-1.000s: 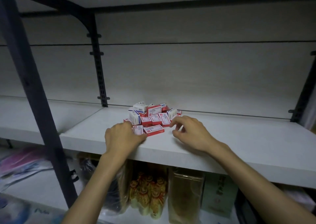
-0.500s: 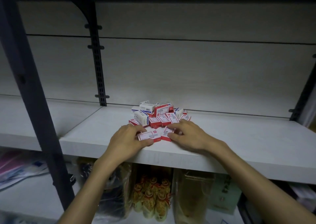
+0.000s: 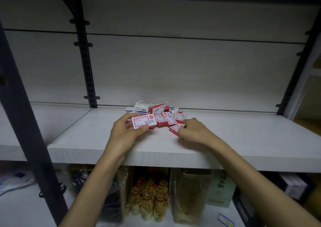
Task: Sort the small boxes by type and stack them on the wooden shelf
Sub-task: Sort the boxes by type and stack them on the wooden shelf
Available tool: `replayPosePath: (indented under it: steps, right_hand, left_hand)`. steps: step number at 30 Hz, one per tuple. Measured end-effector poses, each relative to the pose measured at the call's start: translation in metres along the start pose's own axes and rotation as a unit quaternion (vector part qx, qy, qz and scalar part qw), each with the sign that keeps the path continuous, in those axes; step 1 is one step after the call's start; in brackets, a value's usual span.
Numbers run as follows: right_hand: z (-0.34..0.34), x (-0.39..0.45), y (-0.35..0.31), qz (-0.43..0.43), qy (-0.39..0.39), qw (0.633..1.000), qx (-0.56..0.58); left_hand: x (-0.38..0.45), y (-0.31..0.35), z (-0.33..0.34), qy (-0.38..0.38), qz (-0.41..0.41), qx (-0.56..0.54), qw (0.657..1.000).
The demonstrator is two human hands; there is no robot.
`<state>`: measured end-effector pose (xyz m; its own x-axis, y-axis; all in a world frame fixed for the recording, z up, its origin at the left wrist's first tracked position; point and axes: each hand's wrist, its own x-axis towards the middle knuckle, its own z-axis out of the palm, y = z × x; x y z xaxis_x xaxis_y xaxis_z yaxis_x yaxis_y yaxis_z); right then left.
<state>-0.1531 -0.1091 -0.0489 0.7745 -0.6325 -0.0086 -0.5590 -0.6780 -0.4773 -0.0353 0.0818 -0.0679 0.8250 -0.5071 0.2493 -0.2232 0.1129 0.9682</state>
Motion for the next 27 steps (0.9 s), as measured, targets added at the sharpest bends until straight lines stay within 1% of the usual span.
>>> replayPosePath:
  steps: [3, 5, 7, 9, 12, 14, 17, 19, 21, 23, 27]
  right_hand:
    - [0.008, -0.005, 0.001, -0.003, 0.065, 0.997, -0.046]
    - [0.013, -0.006, 0.003, 0.006, 0.092, 0.992, -0.085]
    - [0.01, -0.005, 0.009, 0.009, 0.111, 0.99, -0.083]
    - [0.001, -0.007, 0.018, 0.007, 0.114, 0.992, -0.052]
    - [-0.013, -0.022, 0.033, 0.001, 0.105, 0.994, 0.038]
    - [-0.023, -0.035, 0.044, 0.001, 0.121, 0.982, 0.145]
    - [-0.039, -0.055, 0.068, 0.001, 0.136, 0.934, 0.33]
    - [-0.052, -0.074, 0.089, -0.002, 0.135, 0.898, 0.418]
    - [-0.065, -0.096, 0.115, 0.008, 0.14, 0.878, 0.457]
    - [-0.078, -0.119, 0.144, 0.02, 0.143, 0.866, 0.478]
    - [-0.103, -0.163, 0.205, 0.031, 0.136, 0.855, 0.5]
  left_hand:
    - [-0.001, 0.001, 0.003, -0.006, -0.006, -0.007, 1.0]
    - [-0.002, 0.0, 0.005, -0.011, -0.008, -0.01, 1.0]
    - [0.0, -0.002, 0.006, -0.02, -0.01, -0.025, 0.999]
    - [0.001, -0.001, 0.007, -0.031, -0.011, -0.033, 0.999]
    - [0.002, 0.001, 0.018, -0.054, -0.008, -0.041, 0.998]
    - [0.0, 0.004, 0.032, -0.072, -0.005, -0.053, 0.996]
    - [-0.005, 0.01, 0.063, -0.105, 0.008, -0.062, 0.993]
    - [-0.014, 0.015, 0.087, -0.129, 0.012, -0.062, 0.99]
    - [-0.027, 0.02, 0.114, -0.151, 0.011, -0.057, 0.987]
    - [-0.042, 0.023, 0.142, -0.17, 0.01, -0.047, 0.984]
    - [-0.08, 0.028, 0.207, -0.227, 0.018, -0.029, 0.973]
